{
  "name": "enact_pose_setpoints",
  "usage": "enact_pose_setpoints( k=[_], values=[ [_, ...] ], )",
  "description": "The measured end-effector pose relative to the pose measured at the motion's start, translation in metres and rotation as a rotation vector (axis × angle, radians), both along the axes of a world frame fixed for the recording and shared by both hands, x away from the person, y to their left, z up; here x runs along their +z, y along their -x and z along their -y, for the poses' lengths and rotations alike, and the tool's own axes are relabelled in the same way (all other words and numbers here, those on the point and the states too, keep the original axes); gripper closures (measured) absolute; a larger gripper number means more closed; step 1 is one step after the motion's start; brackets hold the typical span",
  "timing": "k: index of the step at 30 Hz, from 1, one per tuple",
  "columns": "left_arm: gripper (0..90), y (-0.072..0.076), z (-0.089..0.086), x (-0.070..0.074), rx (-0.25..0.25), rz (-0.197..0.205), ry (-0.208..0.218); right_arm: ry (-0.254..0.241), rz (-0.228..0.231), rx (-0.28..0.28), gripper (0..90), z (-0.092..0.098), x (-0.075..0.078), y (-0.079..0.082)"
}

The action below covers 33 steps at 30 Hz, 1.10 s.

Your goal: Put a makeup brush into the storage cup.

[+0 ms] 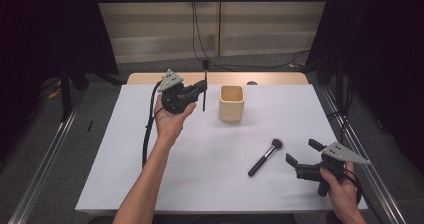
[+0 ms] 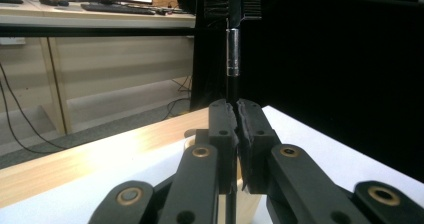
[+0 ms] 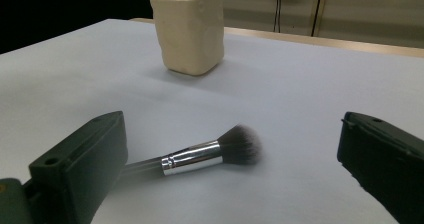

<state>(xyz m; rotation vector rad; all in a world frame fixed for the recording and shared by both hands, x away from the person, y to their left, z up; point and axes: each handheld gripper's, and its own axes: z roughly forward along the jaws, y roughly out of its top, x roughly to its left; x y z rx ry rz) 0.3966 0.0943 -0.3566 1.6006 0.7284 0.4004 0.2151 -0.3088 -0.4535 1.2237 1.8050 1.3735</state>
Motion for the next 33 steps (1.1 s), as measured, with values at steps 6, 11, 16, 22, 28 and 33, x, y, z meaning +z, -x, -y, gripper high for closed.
enact_pose_setpoints(
  k=[6,11,16,22,28,33],
  values=[
    [85.8,-0.004,0.009,0.006,-0.016,0.001,0.000,0.001,0.000,0.000,0.0,0.000,0.000,0.000],
    [85.8,-0.009,0.016,0.010,-0.025,0.008,-0.003,0.001,0.001,-0.001,0.0,0.000,0.000,0.001],
    [85.8,-0.013,0.024,0.011,-0.026,0.016,-0.012,0.003,-0.001,-0.001,0.0,0.000,0.000,0.000],
    [85.9,-0.017,0.036,0.013,-0.031,0.018,-0.017,-0.001,0.000,-0.001,0.0,0.000,0.000,0.001],
    [85.8,-0.021,0.046,0.013,-0.030,0.014,-0.037,0.001,0.001,0.001,0.0,0.002,0.000,0.001],
    [85.8,-0.024,0.054,0.014,-0.044,0.013,-0.034,-0.001,0.003,-0.001,0.0,0.001,0.000,0.002]
  ],
)
